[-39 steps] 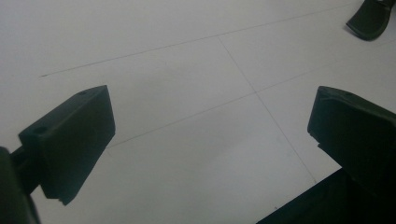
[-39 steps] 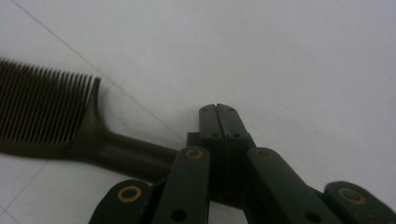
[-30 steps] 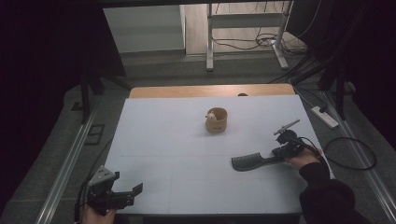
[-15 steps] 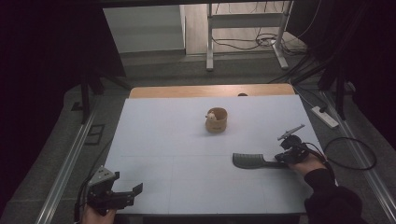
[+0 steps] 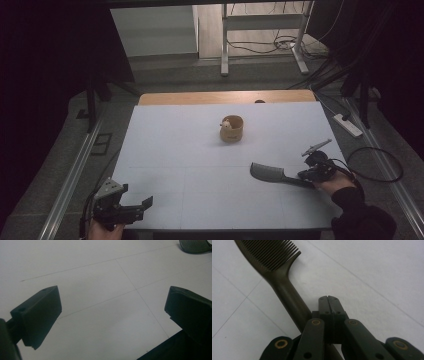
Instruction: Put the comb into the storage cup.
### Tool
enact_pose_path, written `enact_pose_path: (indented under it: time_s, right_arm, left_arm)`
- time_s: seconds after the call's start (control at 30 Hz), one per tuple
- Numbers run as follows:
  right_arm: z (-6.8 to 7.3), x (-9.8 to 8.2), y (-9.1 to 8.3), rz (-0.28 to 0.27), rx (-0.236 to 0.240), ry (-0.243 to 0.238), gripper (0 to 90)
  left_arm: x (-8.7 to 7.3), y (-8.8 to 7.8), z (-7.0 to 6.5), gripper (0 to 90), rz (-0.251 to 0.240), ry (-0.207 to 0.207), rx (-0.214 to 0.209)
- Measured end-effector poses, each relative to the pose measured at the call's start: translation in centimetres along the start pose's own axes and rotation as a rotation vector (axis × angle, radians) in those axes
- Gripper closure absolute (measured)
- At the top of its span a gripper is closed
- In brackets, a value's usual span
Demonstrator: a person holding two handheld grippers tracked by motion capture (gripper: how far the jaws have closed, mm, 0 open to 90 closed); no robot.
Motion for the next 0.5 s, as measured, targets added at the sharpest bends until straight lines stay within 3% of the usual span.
enact_pose_path:
  time_s: [0.5]
  right_arm:
    - [1.5,-1.9,-1.5,0.0,0.016,-0.016,89.7]
  left_arm:
    - [0.0,0.1,0.0,1.7,0.0,-0.002,0.0]
Point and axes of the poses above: each handheld gripper's, and its own axes: y roughly forward along the jaws, x roughly out of its top, z roughly to its left, the point moved 7 cm from there along y, roughly forward along the jaws, and after that the axes turned 14 degrees about -x, right-handed, at the moved point
